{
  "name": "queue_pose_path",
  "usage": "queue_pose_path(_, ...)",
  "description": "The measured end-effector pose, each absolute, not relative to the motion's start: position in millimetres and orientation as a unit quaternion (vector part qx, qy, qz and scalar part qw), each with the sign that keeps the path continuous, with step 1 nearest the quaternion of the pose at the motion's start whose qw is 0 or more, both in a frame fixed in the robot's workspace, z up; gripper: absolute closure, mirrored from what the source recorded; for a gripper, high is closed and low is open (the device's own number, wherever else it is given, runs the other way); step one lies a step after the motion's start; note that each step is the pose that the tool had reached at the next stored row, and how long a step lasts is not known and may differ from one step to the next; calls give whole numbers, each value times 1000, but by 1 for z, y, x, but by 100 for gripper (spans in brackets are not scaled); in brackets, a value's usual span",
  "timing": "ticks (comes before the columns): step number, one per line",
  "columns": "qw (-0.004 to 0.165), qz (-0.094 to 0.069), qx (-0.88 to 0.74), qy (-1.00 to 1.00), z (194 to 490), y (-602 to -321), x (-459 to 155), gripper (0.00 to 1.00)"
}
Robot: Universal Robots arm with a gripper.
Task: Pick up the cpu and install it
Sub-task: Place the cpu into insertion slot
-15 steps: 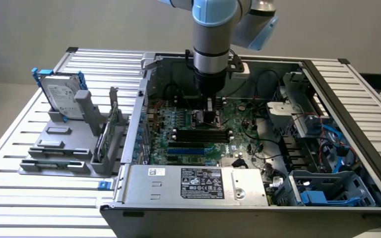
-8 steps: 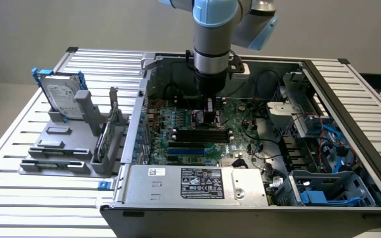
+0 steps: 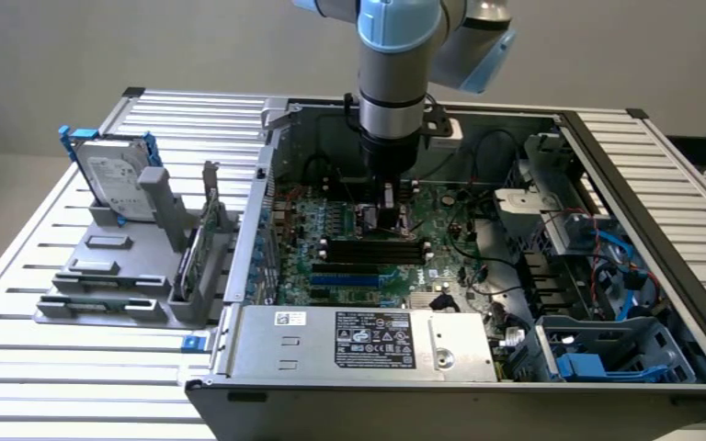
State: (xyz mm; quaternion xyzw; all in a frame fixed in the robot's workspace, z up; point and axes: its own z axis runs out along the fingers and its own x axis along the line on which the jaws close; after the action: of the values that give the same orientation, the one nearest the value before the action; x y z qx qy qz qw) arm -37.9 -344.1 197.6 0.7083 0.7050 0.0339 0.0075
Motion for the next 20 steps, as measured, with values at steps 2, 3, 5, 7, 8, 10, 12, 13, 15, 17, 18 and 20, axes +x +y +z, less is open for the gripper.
queue_pose_path(2, 7, 33, 708, 705, 197, -344, -38, 45)
queue_pose_path(3, 7, 33, 708, 705, 197, -344, -38, 45)
queue_pose_path(5, 6, 33, 708, 705, 197, -343, -38, 45)
queue_pose_path(7, 6, 33, 708, 705, 197, -343, -38, 45)
queue_pose_path(8, 6, 32, 708, 705, 197, -343, -38, 45)
queue_pose_path(10, 6, 32, 708, 705, 196, -343, -38, 45)
queue_pose_path(12, 6, 32, 708, 705, 196, -343, -37, 45)
queue_pose_path(13, 6, 32, 708, 705, 196, -343, -37, 45)
queue_pose_path(15, 6, 32, 708, 705, 195, -342, -37, 45)
queue_pose_path(17, 6, 32, 708, 705, 195, -342, -37, 45)
queue_pose_path(18, 6, 32, 708, 705, 195, -342, -37, 45)
queue_pose_path(20, 6, 32, 708, 705, 195, -342, -37, 45)
